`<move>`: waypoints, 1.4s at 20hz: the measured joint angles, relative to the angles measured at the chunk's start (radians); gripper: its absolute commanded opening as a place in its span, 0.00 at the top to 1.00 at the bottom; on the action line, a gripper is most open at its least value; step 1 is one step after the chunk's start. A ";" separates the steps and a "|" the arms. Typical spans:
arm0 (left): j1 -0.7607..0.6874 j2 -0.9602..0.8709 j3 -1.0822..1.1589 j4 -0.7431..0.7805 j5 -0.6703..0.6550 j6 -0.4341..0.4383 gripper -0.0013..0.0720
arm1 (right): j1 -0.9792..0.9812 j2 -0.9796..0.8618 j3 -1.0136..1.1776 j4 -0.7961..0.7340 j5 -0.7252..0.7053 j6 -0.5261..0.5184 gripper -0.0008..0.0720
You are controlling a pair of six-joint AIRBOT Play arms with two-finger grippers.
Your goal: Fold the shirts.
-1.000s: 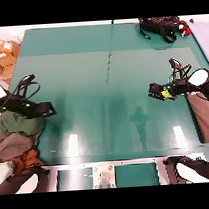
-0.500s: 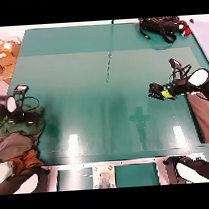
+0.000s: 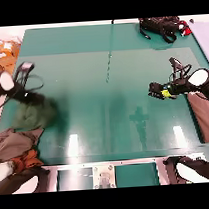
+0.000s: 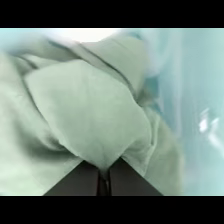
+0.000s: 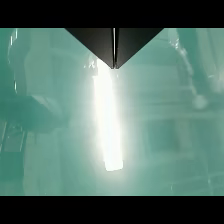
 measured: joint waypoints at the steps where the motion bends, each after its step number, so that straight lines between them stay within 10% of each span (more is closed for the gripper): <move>1: -0.075 -0.002 0.061 -0.029 -0.004 0.012 0.95 | 0.000 0.000 0.000 0.000 -0.003 0.000 0.96; 6: -0.420 -0.069 0.230 -0.147 0.106 0.034 0.85 | 0.000 0.000 0.000 0.010 -0.007 0.000 0.89; 7: -0.459 -0.100 0.243 -0.168 0.127 0.036 0.33 | 0.000 0.000 0.000 0.011 -0.006 0.000 0.88; 8: -0.489 -0.136 0.252 -0.195 0.146 0.037 0.08 | 0.000 0.000 0.000 0.014 -0.004 0.000 0.88; 12: -0.499 -0.230 0.272 -0.264 0.151 0.026 0.07 | -0.026 0.000 0.005 0.017 0.010 0.001 0.40; 20: -0.286 -0.244 0.119 -0.448 -0.117 -0.043 0.00 | -0.098 -0.103 0.016 0.123 0.048 -0.119 0.40; 28: -0.446 -0.250 -0.252 -0.742 0.224 -0.056 0.01 | 0.062 -0.354 0.017 0.377 0.090 -0.336 0.46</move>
